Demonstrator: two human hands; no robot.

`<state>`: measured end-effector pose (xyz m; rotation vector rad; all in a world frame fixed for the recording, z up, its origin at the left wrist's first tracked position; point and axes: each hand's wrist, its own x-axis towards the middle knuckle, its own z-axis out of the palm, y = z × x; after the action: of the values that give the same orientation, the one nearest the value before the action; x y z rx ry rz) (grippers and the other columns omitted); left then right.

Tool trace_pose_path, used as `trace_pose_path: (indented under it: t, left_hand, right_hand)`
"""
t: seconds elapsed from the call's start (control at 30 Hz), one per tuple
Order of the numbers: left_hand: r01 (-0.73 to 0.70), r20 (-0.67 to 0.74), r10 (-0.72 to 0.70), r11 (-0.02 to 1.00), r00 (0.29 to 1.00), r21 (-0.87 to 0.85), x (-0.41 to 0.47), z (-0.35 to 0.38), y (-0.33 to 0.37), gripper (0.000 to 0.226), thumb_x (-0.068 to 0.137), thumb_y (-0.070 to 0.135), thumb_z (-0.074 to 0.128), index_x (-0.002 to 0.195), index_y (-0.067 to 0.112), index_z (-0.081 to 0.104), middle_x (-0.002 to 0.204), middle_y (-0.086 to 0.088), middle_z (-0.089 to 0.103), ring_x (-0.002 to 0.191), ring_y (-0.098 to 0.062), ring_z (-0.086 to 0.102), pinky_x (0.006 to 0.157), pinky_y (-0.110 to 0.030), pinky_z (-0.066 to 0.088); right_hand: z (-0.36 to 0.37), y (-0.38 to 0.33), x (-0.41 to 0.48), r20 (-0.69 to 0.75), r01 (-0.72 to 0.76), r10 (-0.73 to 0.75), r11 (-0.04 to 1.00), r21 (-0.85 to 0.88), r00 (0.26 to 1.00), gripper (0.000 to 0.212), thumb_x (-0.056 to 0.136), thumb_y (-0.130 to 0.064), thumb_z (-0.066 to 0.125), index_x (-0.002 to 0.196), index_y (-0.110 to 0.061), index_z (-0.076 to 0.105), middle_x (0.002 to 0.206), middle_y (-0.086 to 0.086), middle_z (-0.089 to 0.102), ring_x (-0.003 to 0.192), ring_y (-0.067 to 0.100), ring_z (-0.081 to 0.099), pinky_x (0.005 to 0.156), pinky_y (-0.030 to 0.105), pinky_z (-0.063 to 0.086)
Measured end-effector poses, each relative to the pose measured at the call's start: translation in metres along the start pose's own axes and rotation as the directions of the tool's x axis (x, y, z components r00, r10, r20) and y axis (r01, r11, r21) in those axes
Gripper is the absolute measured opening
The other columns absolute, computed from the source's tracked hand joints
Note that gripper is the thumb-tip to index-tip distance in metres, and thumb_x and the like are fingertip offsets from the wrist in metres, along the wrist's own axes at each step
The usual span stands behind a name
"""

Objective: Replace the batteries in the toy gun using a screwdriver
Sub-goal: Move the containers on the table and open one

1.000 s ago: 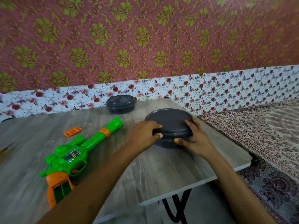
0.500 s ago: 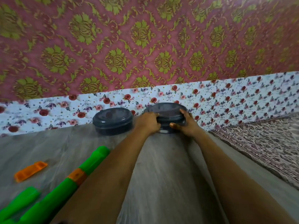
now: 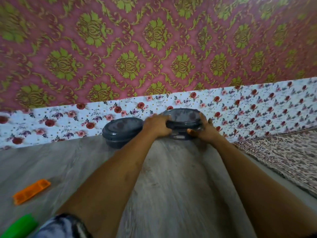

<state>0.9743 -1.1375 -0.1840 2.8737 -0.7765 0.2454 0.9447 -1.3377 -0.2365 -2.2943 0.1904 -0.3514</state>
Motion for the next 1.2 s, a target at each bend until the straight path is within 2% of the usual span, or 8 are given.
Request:
trace_pose_path:
  t: [0.13,0.23,0.47,0.7,0.9,1.0,1.1,1.2]
  left_hand:
    - [0.300,-0.011,-0.302,0.942,0.953,0.147,-0.025,-0.014,-0.038,0.050,0.088,0.053,0.048,0.124,0.019,0.056,0.128,-0.012,0.056,0.120,-0.033,0.049,0.105,-0.046,0.037]
    - [0.337,0.146,-0.351,0.935,0.925,0.109,-0.048,-0.021,-0.049,0.044,0.089,0.042,0.053,0.120,0.011,0.060,0.118,-0.012,0.059,0.109,-0.029,0.055,0.095,-0.038,0.044]
    - [0.264,0.170,-0.267,0.964,0.948,0.043,-0.109,-0.035,0.009,0.045,0.090,0.043,0.053,0.123,0.012,0.059,0.118,-0.010,0.061,0.109,-0.027,0.055,0.092,-0.034,0.041]
    - [0.116,0.174,-0.114,0.993,0.978,0.001,-0.187,-0.051,0.092,0.043,0.088,0.039,0.057,0.118,0.009,0.060,0.119,-0.010,0.060,0.110,-0.028,0.054,0.094,-0.037,0.042]
    - [-0.078,0.119,0.084,0.995,0.989,-0.059,-0.261,-0.068,0.146,0.025,0.087,0.022,0.054,0.099,0.006,0.068,0.104,-0.011,0.067,0.096,-0.028,0.062,0.080,-0.035,0.050]
    - [-0.132,0.120,0.162,0.965,0.979,-0.228,-0.286,-0.074,0.153,0.030,0.082,0.005,0.053,0.105,0.008,0.072,0.108,-0.007,0.070,0.101,-0.023,0.064,0.090,-0.035,0.052]
    - [-0.142,0.140,0.226,0.883,0.964,-0.447,-0.311,-0.082,0.153,0.036,0.086,-0.004,0.053,0.117,0.008,0.067,0.121,-0.006,0.066,0.112,-0.017,0.060,0.097,-0.025,0.046]
    - [-0.196,0.109,0.262,0.889,0.959,-0.415,-0.327,-0.082,0.142,0.039,0.088,-0.001,0.052,0.123,0.010,0.063,0.130,-0.005,0.060,0.119,-0.017,0.055,0.098,-0.020,0.039]
  right_hand:
    - [0.000,-0.014,-0.044,-0.039,-0.017,0.017,1.000,0.025,0.999,0.106,0.074,-0.061,0.063,0.148,-0.028,-0.004,0.158,0.009,0.006,0.143,0.034,0.013,0.114,0.053,0.020]
    - [-0.003,-0.012,-0.077,-0.008,-0.099,0.099,0.995,0.026,0.995,0.094,0.084,-0.047,0.059,0.149,-0.023,-0.004,0.158,0.009,0.004,0.144,0.031,0.011,0.116,0.047,0.016]
    - [-0.025,-0.012,-0.163,0.027,-0.178,0.177,0.984,0.029,0.984,0.079,0.087,-0.050,0.052,0.148,-0.020,0.013,0.148,0.010,0.038,0.134,0.030,0.037,0.109,0.040,0.029]
    - [-0.050,-0.023,-0.266,0.060,-0.176,0.179,0.983,-0.056,0.982,0.075,0.088,-0.042,0.055,0.148,-0.017,0.017,0.147,0.011,0.037,0.129,0.028,0.043,0.107,0.038,0.034]
    - [-0.058,-0.036,-0.346,0.161,-0.168,0.166,0.986,0.001,0.973,0.097,0.079,-0.039,0.069,0.149,-0.016,0.006,0.152,0.008,0.029,0.136,0.027,0.033,0.111,0.041,0.030]
    - [-0.061,-0.041,-0.376,0.198,-0.140,0.132,0.990,0.029,0.971,0.112,0.066,-0.036,0.080,0.148,-0.020,0.006,0.145,0.008,0.042,0.127,0.026,0.045,0.108,0.041,0.036]
    - [-0.059,-0.021,-0.384,0.161,-0.137,0.118,0.984,0.116,0.980,0.136,0.030,-0.057,0.085,0.142,-0.029,0.012,0.129,0.007,0.057,0.114,0.025,0.057,0.098,0.048,0.046]
    - [-0.057,-0.024,-0.396,0.110,-0.133,0.118,0.981,0.143,0.987,0.137,0.023,-0.065,0.084,0.138,-0.028,0.019,0.129,0.004,0.057,0.113,0.024,0.058,0.097,0.046,0.047]
